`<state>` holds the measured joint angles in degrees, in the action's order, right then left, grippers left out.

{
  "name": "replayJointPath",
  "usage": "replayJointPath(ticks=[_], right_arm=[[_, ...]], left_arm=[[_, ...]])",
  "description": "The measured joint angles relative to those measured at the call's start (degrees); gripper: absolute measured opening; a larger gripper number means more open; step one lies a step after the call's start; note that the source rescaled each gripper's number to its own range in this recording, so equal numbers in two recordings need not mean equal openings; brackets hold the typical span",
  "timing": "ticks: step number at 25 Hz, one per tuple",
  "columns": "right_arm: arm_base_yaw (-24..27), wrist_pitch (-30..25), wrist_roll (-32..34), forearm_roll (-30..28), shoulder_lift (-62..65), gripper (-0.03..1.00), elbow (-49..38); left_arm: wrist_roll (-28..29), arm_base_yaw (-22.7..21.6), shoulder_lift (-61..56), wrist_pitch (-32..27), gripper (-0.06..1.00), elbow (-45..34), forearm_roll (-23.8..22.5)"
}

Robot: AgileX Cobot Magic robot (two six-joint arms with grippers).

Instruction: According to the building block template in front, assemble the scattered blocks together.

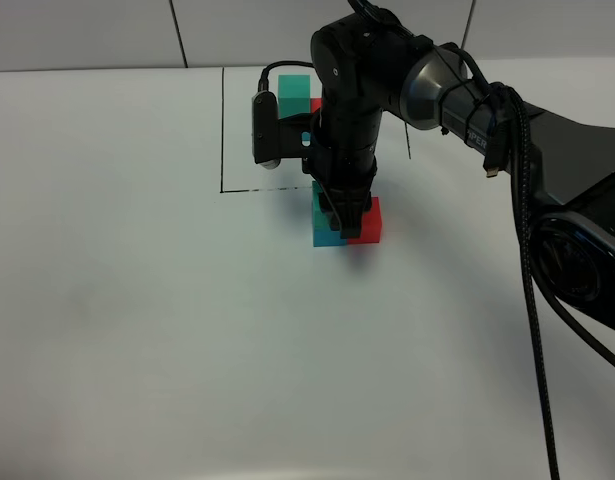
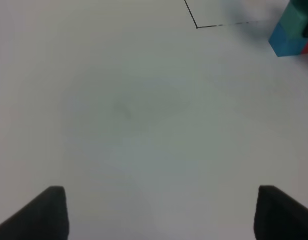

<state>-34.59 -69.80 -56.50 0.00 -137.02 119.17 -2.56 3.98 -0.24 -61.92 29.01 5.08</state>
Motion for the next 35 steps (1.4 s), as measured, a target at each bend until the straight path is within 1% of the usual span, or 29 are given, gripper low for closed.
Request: replayJointPath(ticks=[22,23,24,25,28,30,31,32,33,35], right_arm=[[0.00,0.00,-0.04,0.00,-0.06,0.01,0.00],[0.00,-0.05,-0.04,0.00,-0.06,0.03,0.00],[0.00,-0.05,-0.04,0.00,-0.06,0.06,0.00],[0.00,-0.05,-0.04,0.00,-0.11,0.14,0.00],[0.00,-0.05,-0.04,0.00,-0.05,0.45,0.00],[0.00,0.02,-0.04,0.00,0.27,0.68,0.00],[0.00,0.02,0.01,-0.35,0.58,0.76,0.00],[0.00,0.02,0.25,-0.77,1.07,0.84,0.00],[0.00,0.02,0.84,-1.14,1.49,0.88,0.00],[0.00,0.02,2.18,-1.80,3.13,0.92,0.00]], left_arm=[[0.00,0.00,0.00,0.00,0.92,0.00,0.00],[0.00,0.00,0.00,0.00,0.92,0.00,0.00],[0.00,0.00,0.00,0.00,0.92,0.00,0.00],[0.00,0.00,0.00,0.00,0.92,0.00,0.00],[0.00,0.00,0.00,0.00,0.92,0.00,0.00],[0.00,0.00,0.00,0.00,0.92,0.00,0.00],[0.00,0.00,0.00,0.00,0.92,0.00,0.00],[0.00,0.00,0.00,0.00,0.92,0.00,0.00],[0.00,0.00,0.00,0.00,0.92,0.00,0.00],[0.00,0.00,0.00,0.00,0.92,0.00,0.00]])
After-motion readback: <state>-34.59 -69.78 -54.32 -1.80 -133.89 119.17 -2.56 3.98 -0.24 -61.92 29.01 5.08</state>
